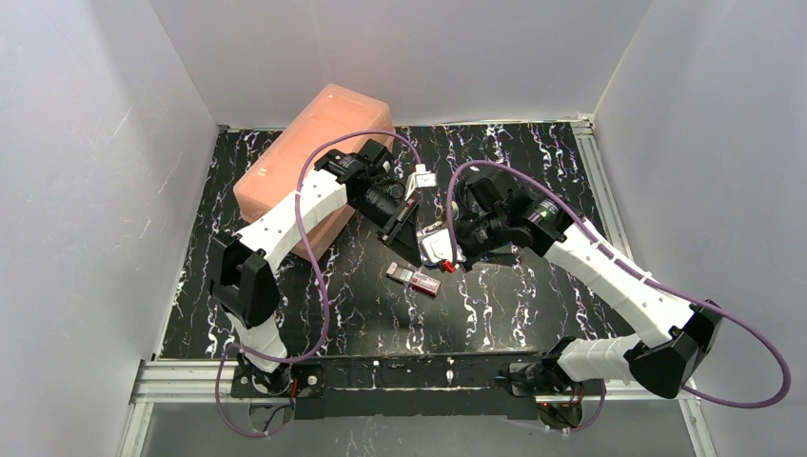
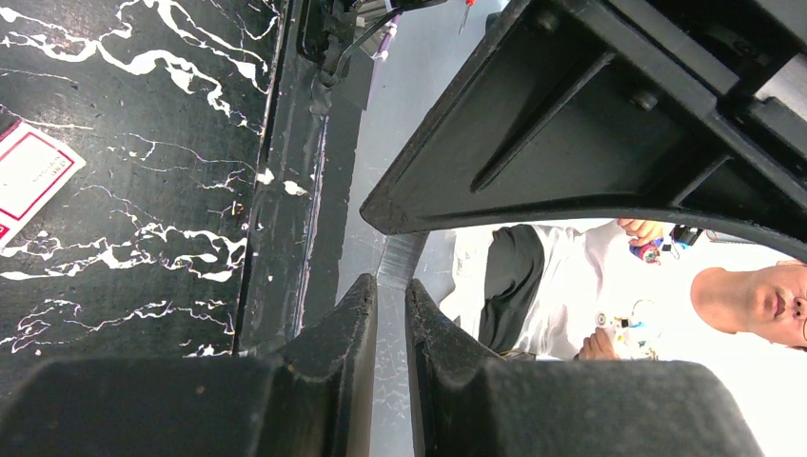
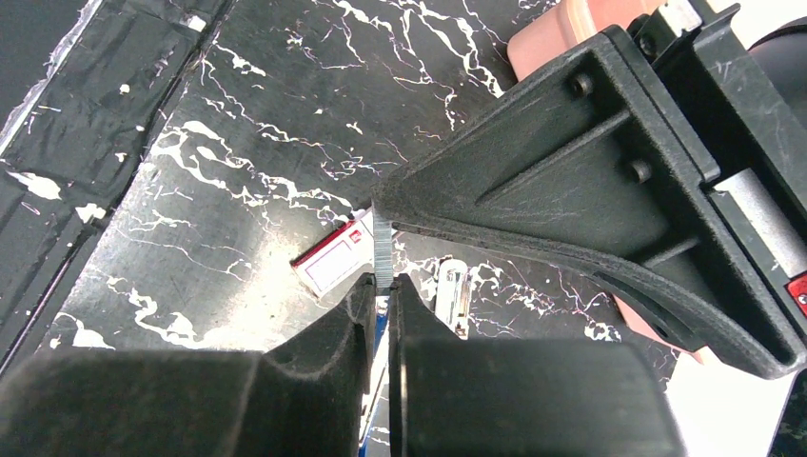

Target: Load the staples into the stapler

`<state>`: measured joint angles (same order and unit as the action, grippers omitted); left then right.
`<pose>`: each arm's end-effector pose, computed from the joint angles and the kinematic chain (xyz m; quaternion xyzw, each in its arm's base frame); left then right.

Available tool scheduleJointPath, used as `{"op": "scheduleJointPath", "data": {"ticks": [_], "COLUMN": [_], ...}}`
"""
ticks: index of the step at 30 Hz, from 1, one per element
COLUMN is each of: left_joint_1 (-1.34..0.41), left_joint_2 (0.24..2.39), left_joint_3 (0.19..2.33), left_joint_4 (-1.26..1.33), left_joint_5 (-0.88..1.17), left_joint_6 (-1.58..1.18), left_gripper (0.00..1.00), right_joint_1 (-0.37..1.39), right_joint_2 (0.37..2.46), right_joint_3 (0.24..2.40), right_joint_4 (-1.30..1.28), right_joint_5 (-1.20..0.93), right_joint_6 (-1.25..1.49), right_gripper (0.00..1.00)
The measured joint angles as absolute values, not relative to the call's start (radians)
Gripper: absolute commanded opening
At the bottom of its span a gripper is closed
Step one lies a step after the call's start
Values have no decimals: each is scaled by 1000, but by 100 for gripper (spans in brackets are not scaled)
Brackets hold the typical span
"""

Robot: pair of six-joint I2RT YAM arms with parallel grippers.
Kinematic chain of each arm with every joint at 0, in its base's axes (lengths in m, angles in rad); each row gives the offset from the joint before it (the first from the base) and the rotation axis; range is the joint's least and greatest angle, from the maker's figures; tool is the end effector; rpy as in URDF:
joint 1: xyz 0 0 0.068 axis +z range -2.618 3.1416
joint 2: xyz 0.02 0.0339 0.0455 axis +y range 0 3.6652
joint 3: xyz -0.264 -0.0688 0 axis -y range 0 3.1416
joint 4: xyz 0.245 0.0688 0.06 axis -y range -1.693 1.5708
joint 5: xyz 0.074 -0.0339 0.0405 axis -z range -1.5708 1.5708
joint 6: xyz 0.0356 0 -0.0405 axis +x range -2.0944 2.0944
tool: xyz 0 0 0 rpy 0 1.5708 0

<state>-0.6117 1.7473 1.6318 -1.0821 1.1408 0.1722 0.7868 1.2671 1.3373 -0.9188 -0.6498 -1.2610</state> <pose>0.2672 -0.2269 0.3220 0.4085 0.7261 -0.5519 0.0367 0.1605 0.1914 0.3657 -0.8159 0.3647 0.2116 0.3956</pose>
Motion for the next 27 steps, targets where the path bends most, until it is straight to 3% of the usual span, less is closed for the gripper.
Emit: {"op": "scheduleJointPath", "data": {"ticks": [8, 12, 27], "left_joint_1": [-612, -612, -557], "left_joint_2": [1752, 1756, 1719], "left_joint_3": [1643, 1663, 1656], "left_joint_4": [-1091, -1103, -1040], "left_joint_5": [1133, 1122, 1026], "left_joint_6": [183, 199, 274], "left_gripper": [39, 48, 62], "right_joint_1": [788, 789, 674], "right_joint_2": [1267, 1267, 1196], "right_joint_3": [1337, 1337, 1230], "right_joint_4": [-918, -914, -766], "right_joint_5": [-650, -649, -765], "right_joint_6": [-1256, -1234, -941], "right_gripper": [10, 9, 11]}}
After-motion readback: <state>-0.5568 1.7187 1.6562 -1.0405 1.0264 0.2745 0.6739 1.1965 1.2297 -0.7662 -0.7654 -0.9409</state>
